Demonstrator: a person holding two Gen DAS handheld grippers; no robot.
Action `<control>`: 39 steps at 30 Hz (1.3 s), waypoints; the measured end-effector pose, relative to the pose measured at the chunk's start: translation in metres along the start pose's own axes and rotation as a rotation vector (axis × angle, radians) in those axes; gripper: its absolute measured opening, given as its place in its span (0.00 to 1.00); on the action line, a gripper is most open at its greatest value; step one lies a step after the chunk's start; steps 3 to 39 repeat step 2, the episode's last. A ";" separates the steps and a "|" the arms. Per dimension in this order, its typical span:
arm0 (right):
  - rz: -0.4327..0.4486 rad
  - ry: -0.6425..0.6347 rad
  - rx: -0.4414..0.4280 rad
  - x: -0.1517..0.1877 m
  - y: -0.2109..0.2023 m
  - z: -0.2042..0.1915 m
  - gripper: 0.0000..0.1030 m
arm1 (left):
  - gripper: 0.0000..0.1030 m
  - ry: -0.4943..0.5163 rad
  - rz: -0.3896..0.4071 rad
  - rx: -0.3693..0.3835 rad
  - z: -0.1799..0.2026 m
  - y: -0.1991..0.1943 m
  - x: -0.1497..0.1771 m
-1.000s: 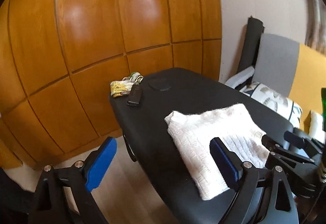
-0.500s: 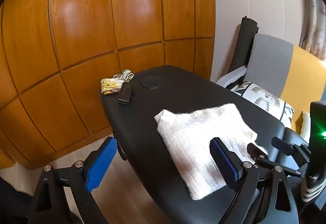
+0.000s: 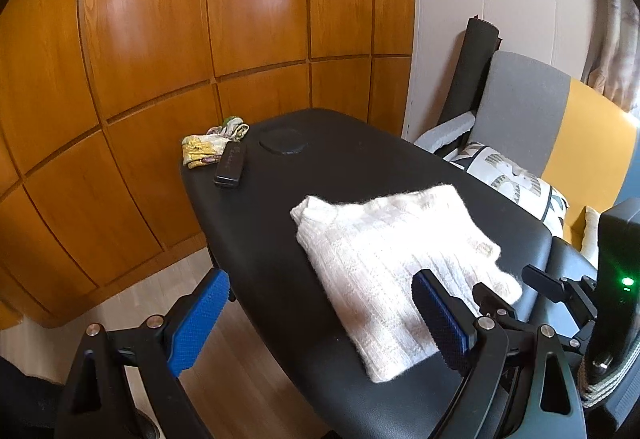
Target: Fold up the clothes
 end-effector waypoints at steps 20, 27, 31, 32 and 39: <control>-0.004 0.005 -0.005 0.000 0.001 0.002 0.57 | 0.91 0.006 0.007 -0.016 0.000 0.000 0.001; -0.004 0.005 -0.005 0.000 0.001 0.002 0.57 | 0.91 0.006 0.007 -0.016 0.000 0.000 0.001; -0.004 0.005 -0.005 0.000 0.001 0.002 0.57 | 0.91 0.006 0.007 -0.016 0.000 0.000 0.001; -0.004 0.005 -0.005 0.000 0.001 0.002 0.57 | 0.91 0.006 0.007 -0.016 0.000 0.000 0.001; -0.004 0.005 -0.005 0.000 0.001 0.002 0.57 | 0.91 0.006 0.007 -0.016 0.000 0.000 0.001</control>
Point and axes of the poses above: each gripper's, at about its wrist camera, not at the fingertips, and y roughly the way its jaws point, z to its right, x to its underside, the point moved 10 cm from there along y, roughly the way its jaws point, and after that the axes turned 6 degrees about -z, right-handed, at the moved point
